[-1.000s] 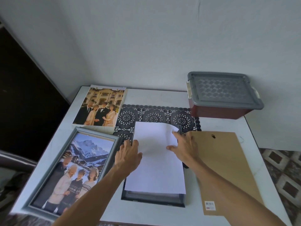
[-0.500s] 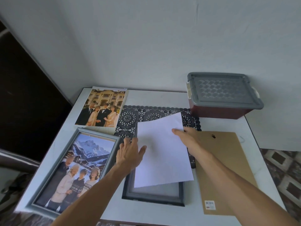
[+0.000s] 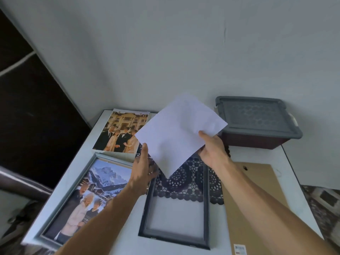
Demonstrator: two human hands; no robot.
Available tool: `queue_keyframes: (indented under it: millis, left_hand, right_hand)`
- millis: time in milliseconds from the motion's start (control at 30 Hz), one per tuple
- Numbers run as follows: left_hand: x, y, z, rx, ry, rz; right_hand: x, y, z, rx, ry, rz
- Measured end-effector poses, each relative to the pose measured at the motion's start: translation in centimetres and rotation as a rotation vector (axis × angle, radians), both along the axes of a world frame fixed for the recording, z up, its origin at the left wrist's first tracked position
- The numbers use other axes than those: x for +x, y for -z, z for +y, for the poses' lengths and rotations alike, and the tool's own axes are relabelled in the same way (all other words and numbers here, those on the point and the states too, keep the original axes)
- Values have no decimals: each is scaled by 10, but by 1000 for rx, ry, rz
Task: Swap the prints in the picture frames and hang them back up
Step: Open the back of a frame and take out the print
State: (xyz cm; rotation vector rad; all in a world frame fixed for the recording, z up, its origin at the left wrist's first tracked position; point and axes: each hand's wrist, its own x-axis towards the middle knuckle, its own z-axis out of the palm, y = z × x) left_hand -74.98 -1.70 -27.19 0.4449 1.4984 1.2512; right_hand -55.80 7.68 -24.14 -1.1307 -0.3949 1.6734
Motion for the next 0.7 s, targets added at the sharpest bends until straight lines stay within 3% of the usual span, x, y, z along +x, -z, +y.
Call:
queue_keyframes:
  millis: [100,367,500,700]
  left_hand:
    - [-9,-5,15,124,123,-51]
    - [-63,3,83,1,227,474]
    - [-84,15,123,-46,354,592]
    - [-77,28,175,-36,495,885]
  right_hand:
    - [-13,6,8,-33,8,29]
    - [-17,30,36,-158,59,-62]
    - [-12,46,50,-76,80,-390]
    - [0,67,65,137,-210,-1201]
